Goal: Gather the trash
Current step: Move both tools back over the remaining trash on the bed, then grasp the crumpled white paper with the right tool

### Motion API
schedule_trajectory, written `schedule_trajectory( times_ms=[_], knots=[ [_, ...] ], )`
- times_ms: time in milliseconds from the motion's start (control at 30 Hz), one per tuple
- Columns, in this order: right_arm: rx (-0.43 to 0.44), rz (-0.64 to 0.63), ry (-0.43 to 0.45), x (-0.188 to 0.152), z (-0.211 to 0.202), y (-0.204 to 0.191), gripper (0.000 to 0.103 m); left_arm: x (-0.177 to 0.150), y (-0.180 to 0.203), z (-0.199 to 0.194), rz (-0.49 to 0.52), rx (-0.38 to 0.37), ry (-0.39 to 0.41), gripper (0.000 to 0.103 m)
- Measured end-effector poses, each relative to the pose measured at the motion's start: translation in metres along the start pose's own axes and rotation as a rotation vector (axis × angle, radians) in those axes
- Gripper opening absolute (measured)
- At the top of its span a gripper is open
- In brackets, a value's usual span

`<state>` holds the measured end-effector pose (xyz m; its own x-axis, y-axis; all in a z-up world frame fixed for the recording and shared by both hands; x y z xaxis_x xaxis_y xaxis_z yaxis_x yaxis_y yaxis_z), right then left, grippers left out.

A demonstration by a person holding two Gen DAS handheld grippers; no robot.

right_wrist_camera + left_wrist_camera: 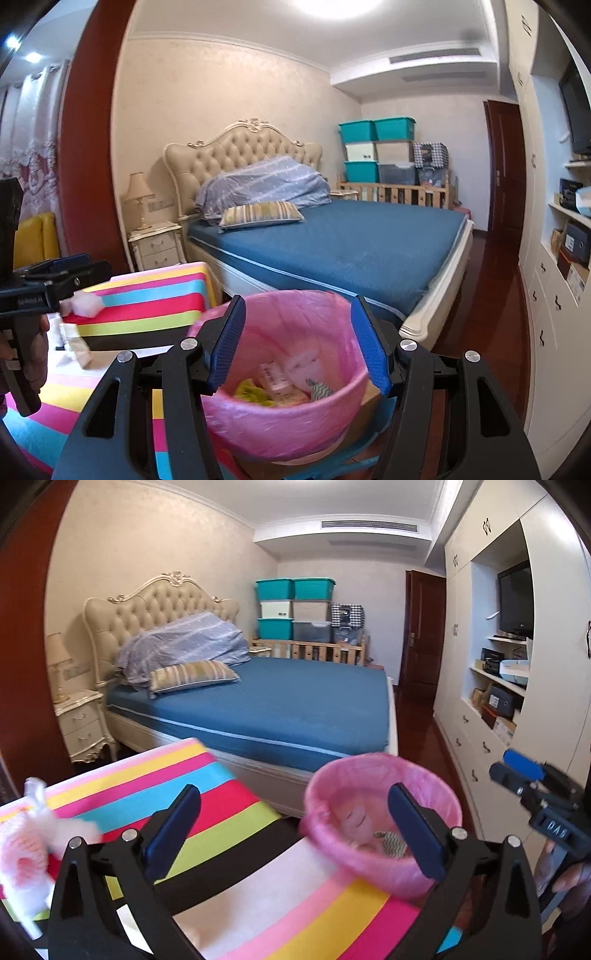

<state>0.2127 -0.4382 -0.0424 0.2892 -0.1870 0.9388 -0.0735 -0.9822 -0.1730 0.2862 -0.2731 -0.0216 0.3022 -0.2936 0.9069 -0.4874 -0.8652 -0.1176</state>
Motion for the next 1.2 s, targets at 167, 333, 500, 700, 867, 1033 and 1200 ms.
schedule_trajectory(
  times_ms=[167,333,500,700,867,1033,1200],
  knots=[
    [0.077,-0.032,-0.038,-0.015,-0.003,-0.053,0.063,-0.032,-0.026,-0.033,0.034,0.069,-0.028,0.098],
    [0.173,-0.088,-0.115,-0.049,0.007,-0.123,0.063,-0.072,-0.076,-0.074,0.015,0.171,-0.074,0.098],
    [0.254,-0.126,-0.189,-0.073,0.022,-0.187,0.063,-0.106,-0.133,-0.116,-0.05,0.287,-0.105,0.098],
    [0.318,-0.166,-0.274,-0.096,0.034,-0.244,0.073,-0.143,-0.182,-0.148,-0.142,0.369,-0.144,0.098],
    [0.325,-0.244,-0.363,-0.111,0.058,-0.277,0.078,-0.164,-0.199,-0.161,-0.163,0.393,-0.172,0.098],
    [0.323,-0.296,-0.447,-0.121,0.087,-0.289,0.079,-0.175,-0.204,-0.162,-0.179,0.388,-0.186,0.098],
    [0.345,-0.364,-0.482,-0.131,0.1,-0.305,0.079,-0.179,-0.205,-0.164,-0.186,0.395,-0.192,0.098]
  ],
)
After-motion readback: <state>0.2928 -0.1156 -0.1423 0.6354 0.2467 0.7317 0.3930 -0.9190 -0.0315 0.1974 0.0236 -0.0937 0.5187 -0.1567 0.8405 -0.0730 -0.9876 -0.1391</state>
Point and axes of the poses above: each gripper's, at about its wrist camera, not at the fingertips, and z roughly the way its jaws point, y to its right, x to its top, the point moved 8 cm from there along z, roughly the way its jaws point, and after that the axes turned 8 degrees about z, right-handed, at the moved point
